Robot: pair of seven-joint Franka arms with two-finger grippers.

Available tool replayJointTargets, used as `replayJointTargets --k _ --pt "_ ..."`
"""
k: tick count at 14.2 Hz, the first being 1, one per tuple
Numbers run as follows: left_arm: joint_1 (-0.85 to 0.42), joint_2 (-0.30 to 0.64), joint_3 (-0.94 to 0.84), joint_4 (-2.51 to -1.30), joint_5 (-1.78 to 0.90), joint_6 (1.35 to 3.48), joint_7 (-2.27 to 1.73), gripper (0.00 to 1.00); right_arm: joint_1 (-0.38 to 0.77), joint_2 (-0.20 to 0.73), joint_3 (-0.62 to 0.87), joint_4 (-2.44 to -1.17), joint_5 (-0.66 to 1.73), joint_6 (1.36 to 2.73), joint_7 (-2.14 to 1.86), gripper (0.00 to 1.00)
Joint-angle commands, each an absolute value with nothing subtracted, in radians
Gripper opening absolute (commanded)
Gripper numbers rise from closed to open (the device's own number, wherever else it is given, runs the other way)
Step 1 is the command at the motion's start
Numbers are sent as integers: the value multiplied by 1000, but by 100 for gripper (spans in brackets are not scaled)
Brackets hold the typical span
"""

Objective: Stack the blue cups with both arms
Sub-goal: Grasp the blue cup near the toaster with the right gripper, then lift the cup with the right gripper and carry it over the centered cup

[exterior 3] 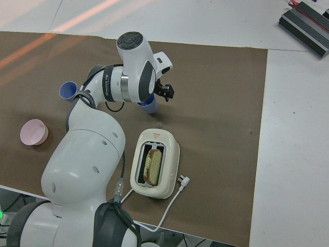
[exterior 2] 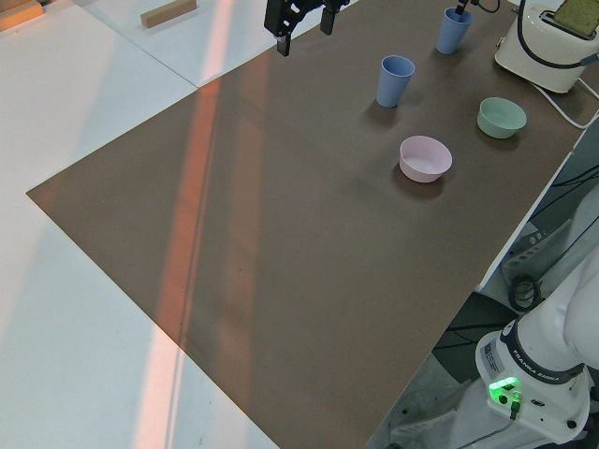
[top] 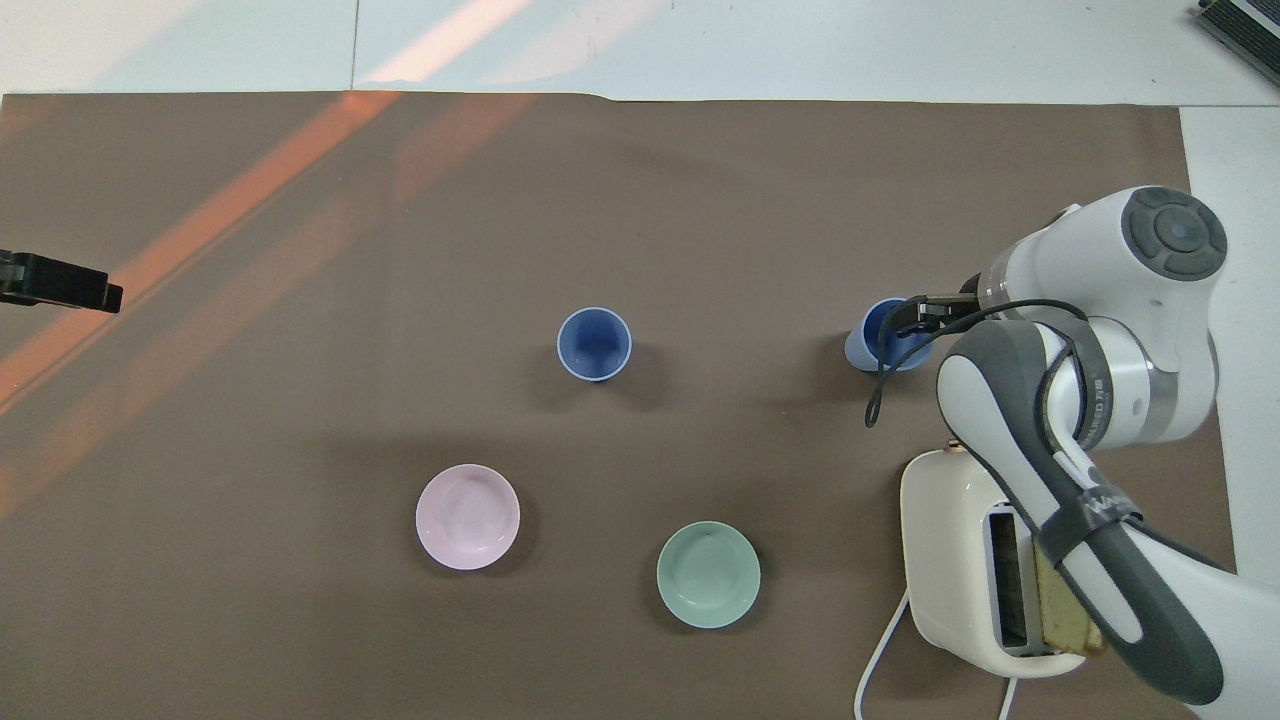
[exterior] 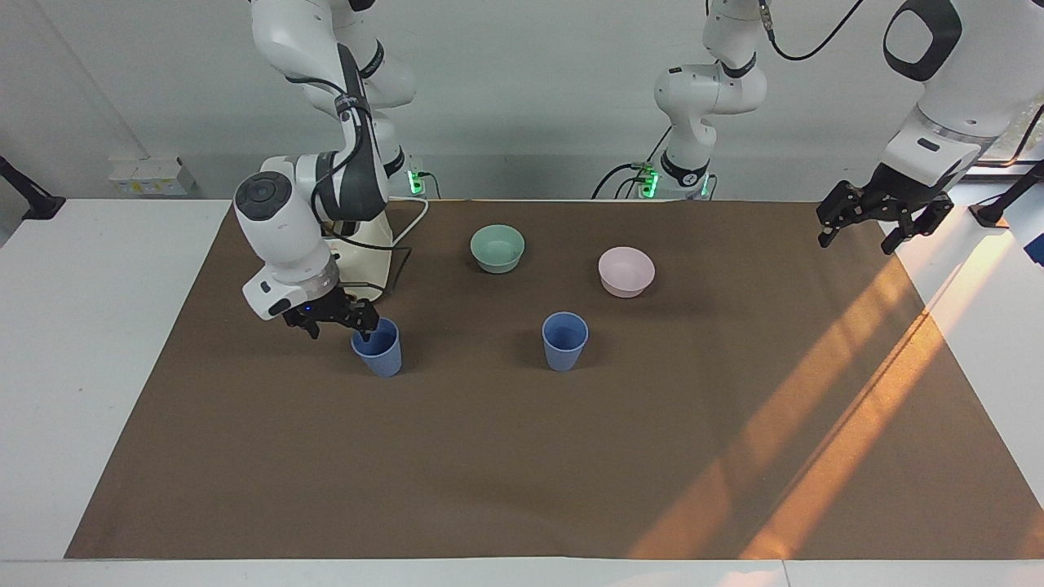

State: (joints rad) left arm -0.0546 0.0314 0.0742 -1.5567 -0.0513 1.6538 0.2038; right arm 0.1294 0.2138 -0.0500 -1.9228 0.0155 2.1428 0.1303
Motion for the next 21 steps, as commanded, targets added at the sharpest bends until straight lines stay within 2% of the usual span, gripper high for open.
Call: replayJointTargets --k 1,3,6,10,13,15,19,21 --pt "-41 40 63 -1532 -37 1631 209 100 129 212 -49 -1944 23 2158 133 41" --pt "-41 40 63 -1534 -37 1631 209 100 129 212 -49 -1947 23 2158 132 19" --pt "-41 40 63 -1532 -37 1631 209 100 130 212 -49 -1951 23 2158 132 0" --pt "-41 40 63 -1532 -37 1631 209 100 143 213 -34 -1904 25 2113 141 0" --pt "-41 40 63 -1534 -37 1631 209 100 141 210 -32 -1740 156 1903 149 0" --pt "-41 40 63 -1532 -37 1631 209 100 146 213 -29 -1649 163 1821 197 0" --pt "-41 40 63 -1532 -37 1631 209 100 198 215 17 -1542 170 1783 351 0" --pt "-41 40 63 -1532 -37 1631 209 100 271 222 26 -1488 152 1749 461 0"
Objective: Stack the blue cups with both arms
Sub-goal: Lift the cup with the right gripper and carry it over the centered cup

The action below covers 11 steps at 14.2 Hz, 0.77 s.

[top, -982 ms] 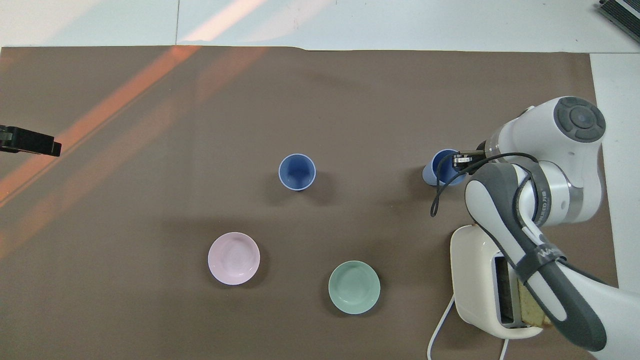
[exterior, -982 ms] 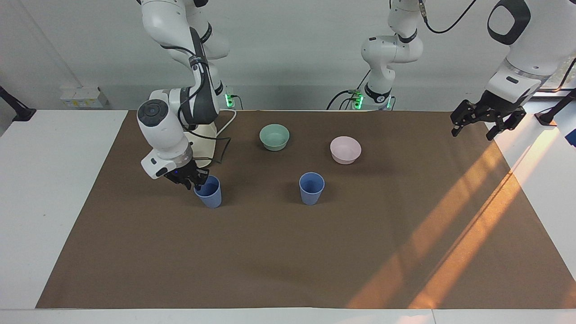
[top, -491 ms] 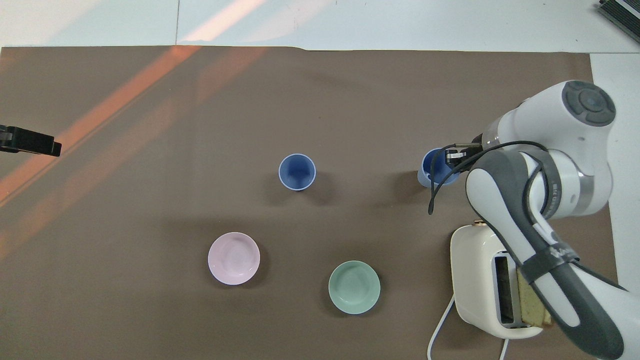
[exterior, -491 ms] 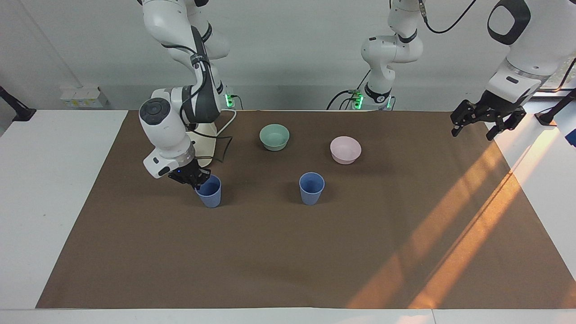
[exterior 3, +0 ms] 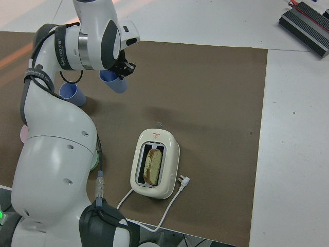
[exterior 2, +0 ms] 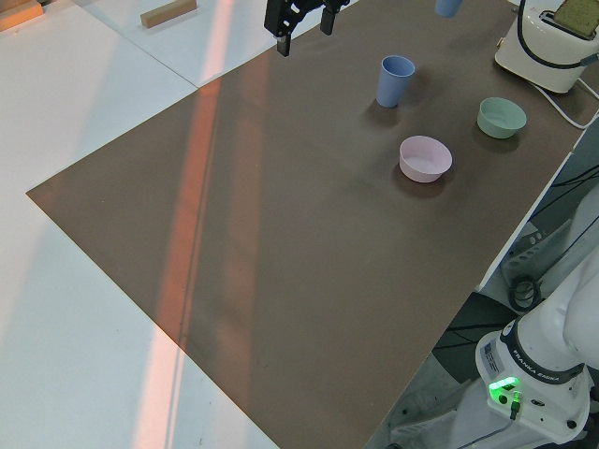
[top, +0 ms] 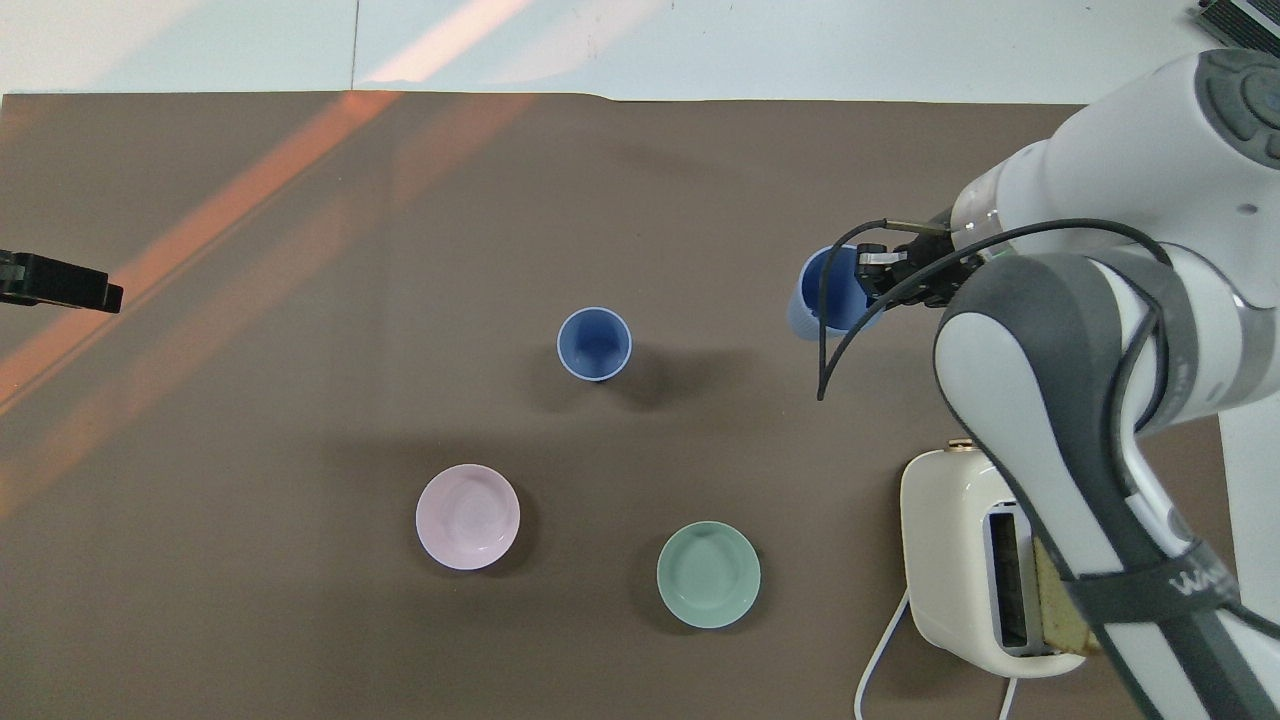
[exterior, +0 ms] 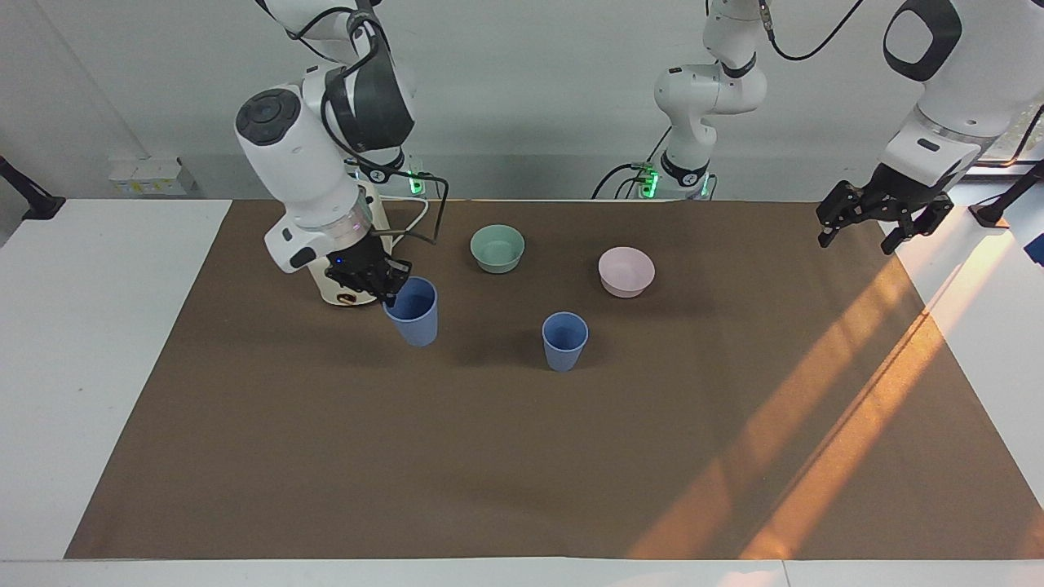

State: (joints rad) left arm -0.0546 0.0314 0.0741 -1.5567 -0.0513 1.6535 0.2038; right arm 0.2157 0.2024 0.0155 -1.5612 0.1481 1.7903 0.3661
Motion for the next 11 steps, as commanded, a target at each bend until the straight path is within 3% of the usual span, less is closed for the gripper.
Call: replayJointTargets --k 1,8,11 --pt "-41 40 63 -1532 -37 1631 209 100 313 229 25 -1467 147 1749 544 0" --pt "-41 40 63 -1532 -37 1631 209 100 497 276 21 -1421 143 1818 753 0" --pt "-41 40 63 -1534 -37 1629 209 100 506 290 26 -1428 141 1856 769 0"
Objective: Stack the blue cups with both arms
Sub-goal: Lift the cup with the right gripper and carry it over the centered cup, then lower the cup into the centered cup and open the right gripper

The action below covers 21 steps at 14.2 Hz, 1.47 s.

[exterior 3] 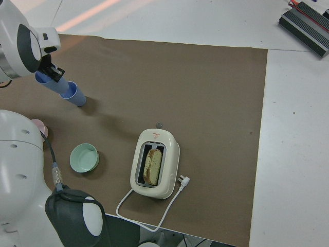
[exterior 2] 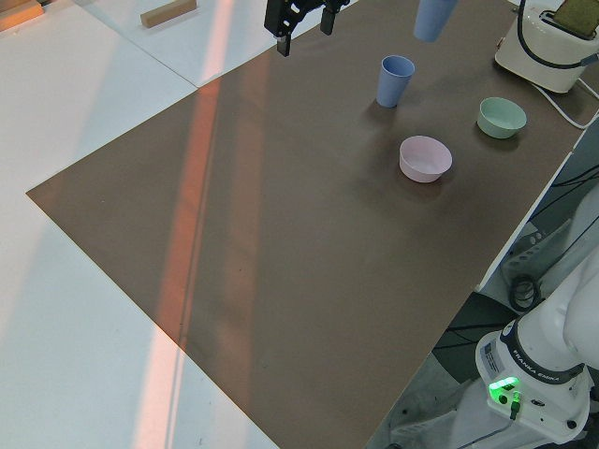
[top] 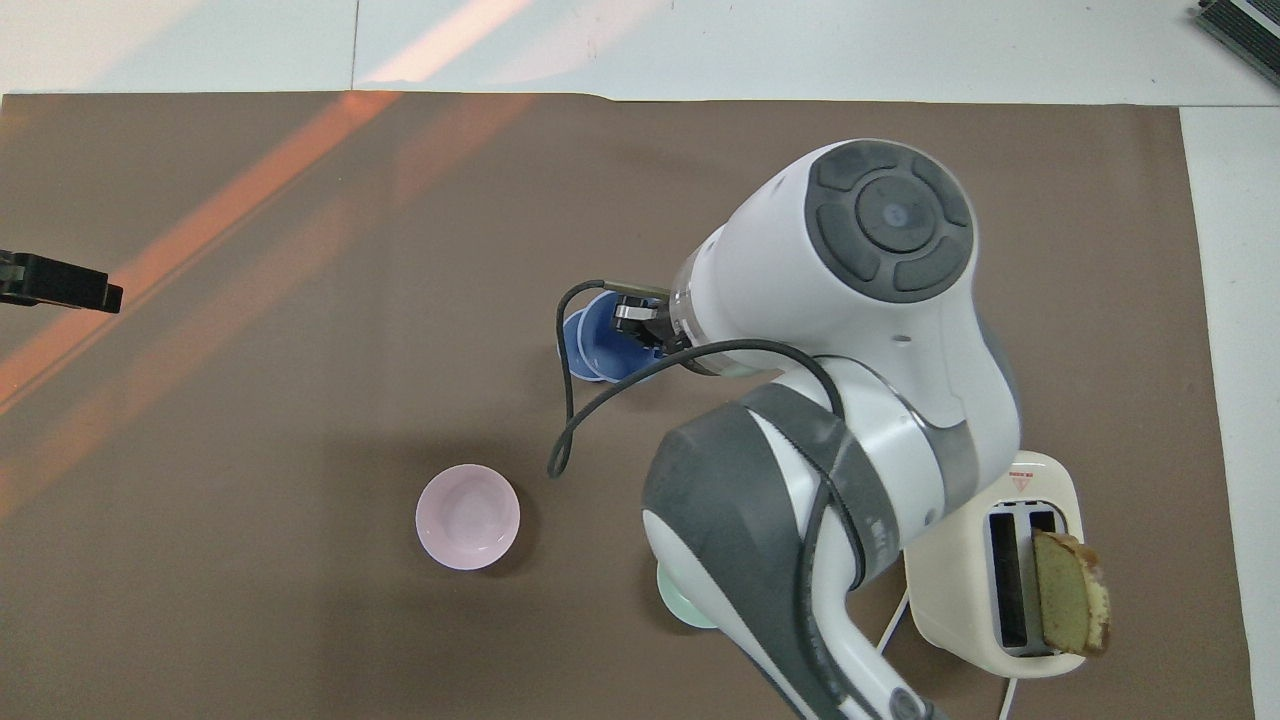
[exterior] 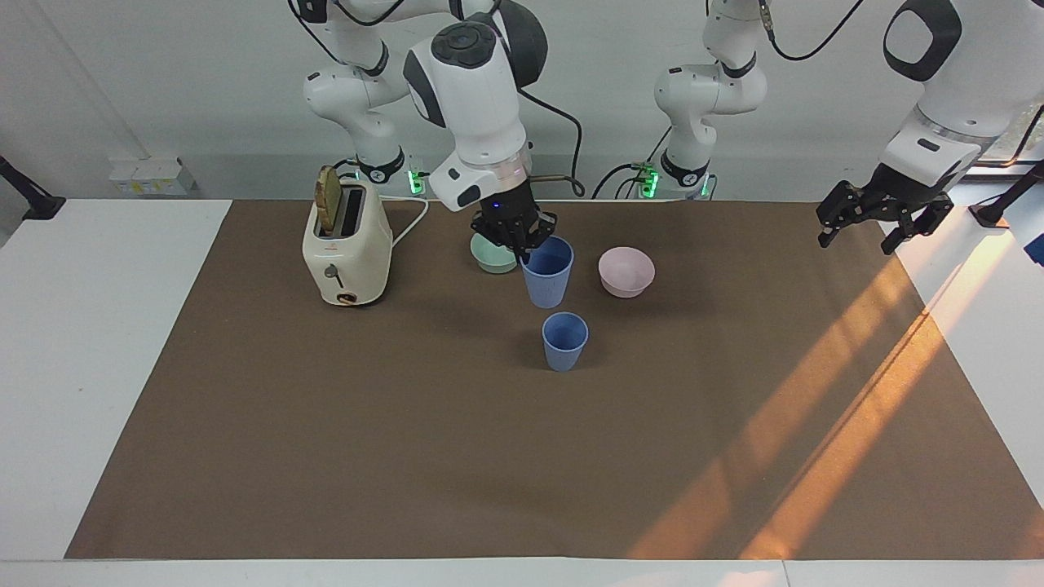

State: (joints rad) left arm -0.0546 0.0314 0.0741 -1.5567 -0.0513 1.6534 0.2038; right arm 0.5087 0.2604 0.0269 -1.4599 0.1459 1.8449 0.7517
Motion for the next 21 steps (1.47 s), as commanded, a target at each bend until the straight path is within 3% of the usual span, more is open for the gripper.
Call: replayJointTargets --k 1,5,16,18,21 --pt "-38 38 63 -1534 -37 1628 209 100 509 307 26 -1430 127 1861 772 0" --pt "-38 38 63 -1534 -37 1628 207 100 525 354 28 -1462 92 1969 770 0" --pt "-40 38 63 -1534 -37 1628 207 100 523 382 28 -1474 109 1994 770 0" --pt "-40 38 63 -1534 -37 1628 207 100 520 382 28 -1482 101 1996 772 100" --pt "-40 38 63 -1534 -37 1631 207 100 520 380 28 -1480 97 1974 772 100"
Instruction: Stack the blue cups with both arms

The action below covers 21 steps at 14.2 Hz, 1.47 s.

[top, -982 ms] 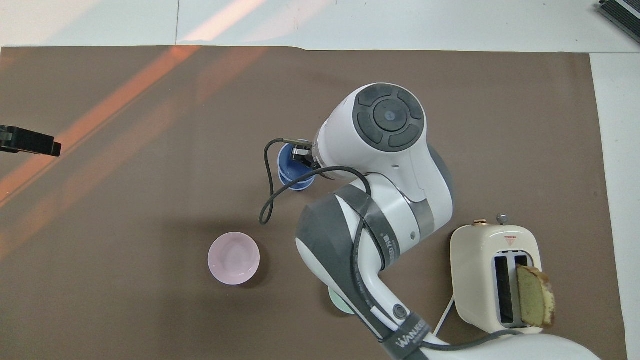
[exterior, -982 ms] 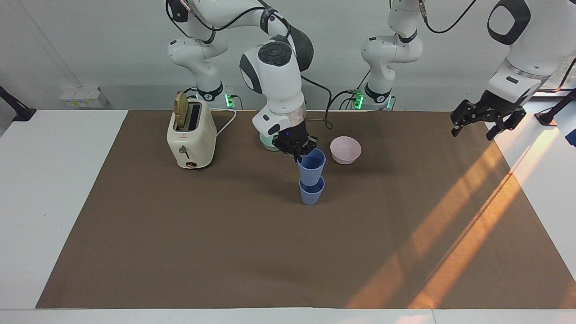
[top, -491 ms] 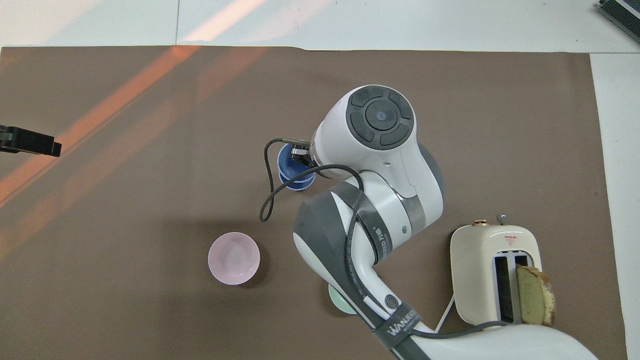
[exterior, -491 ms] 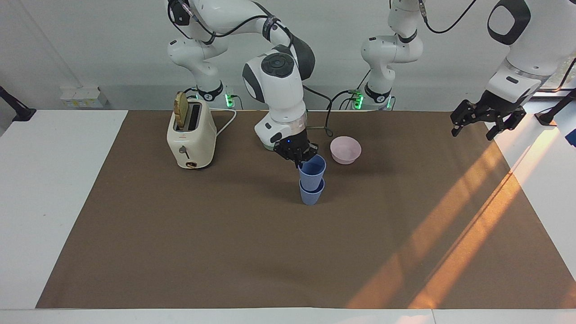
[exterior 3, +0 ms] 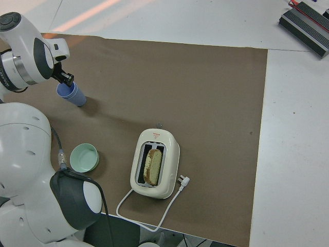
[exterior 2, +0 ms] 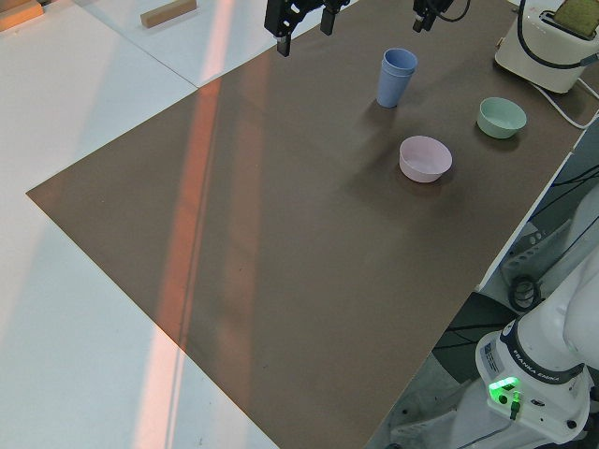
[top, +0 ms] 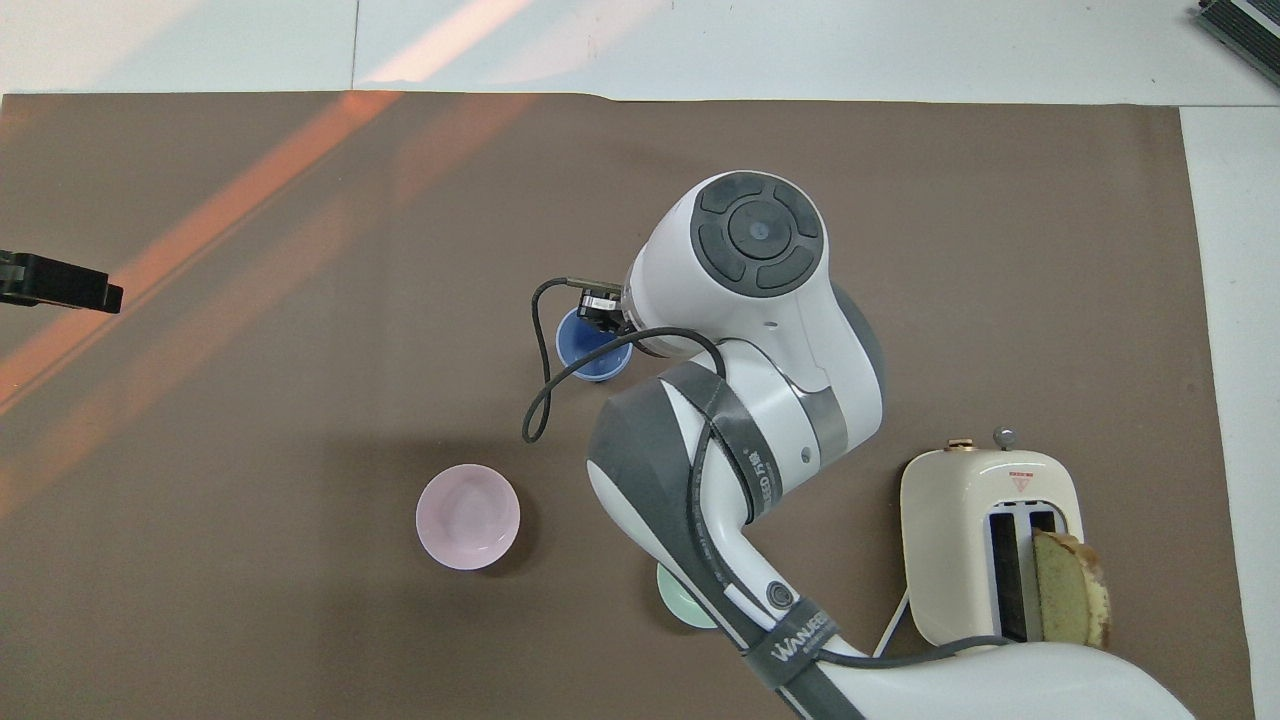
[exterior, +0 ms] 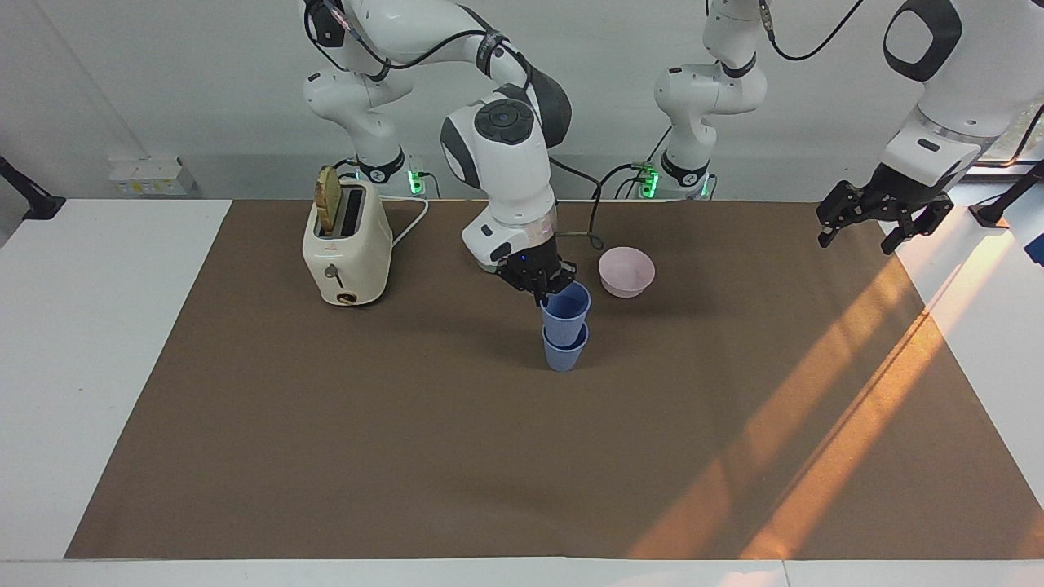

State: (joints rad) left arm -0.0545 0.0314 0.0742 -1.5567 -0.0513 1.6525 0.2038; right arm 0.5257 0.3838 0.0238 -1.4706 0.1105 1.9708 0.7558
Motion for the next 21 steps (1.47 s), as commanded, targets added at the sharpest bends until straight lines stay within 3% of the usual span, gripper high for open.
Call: replayJointTargets --k 1,6,13,16,21 --pt "-40 38 63 -1534 -37 1629 207 100 515 377 22 -1479 95 1958 770 100" --pt "-40 38 63 -1534 -37 1629 207 100 361 255 9 -1468 89 1778 718 100" --pt "-40 38 63 -1534 -37 1629 207 100 103 143 -3 -1353 -17 1412 159 100" --pt "-40 38 63 -1534 -37 1628 207 100 54 77 -8 -1361 -61 1388 60 100" --pt "-40 38 63 -1534 -37 1628 207 100 5 52 -14 -1388 -12 1404 57 100"
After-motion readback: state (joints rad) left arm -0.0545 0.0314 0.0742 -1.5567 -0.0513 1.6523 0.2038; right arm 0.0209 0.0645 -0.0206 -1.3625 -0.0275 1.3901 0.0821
